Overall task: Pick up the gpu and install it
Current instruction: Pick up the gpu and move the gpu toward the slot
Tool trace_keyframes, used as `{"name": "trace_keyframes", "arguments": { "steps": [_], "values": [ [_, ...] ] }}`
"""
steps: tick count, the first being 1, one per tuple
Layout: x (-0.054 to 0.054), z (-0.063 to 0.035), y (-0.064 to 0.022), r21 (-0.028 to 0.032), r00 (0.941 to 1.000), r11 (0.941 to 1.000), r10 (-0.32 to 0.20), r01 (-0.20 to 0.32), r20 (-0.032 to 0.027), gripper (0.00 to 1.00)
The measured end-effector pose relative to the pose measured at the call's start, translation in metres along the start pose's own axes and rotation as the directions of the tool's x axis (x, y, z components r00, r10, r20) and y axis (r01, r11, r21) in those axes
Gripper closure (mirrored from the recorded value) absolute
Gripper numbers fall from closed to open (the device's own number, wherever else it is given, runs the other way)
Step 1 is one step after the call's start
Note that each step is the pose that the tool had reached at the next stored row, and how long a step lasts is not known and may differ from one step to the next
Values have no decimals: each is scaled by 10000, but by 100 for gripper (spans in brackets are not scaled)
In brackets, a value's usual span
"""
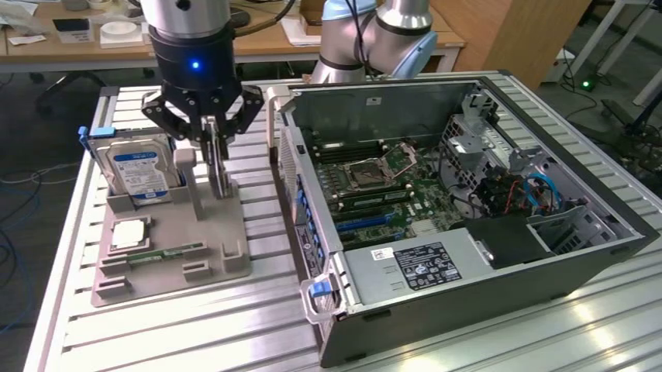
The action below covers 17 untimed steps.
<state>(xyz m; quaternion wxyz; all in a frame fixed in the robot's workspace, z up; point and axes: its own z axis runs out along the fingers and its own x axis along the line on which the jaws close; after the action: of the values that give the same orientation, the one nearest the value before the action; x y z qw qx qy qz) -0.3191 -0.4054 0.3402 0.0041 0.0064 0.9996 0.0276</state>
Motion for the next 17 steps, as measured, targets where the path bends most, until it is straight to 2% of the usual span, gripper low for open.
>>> {"name": "trace_keyframes", "arguments": {
  "steps": [17],
  "values": [
    [-1,-173,10,-2,10000,10000,0,0,-1,72]
  ]
}}
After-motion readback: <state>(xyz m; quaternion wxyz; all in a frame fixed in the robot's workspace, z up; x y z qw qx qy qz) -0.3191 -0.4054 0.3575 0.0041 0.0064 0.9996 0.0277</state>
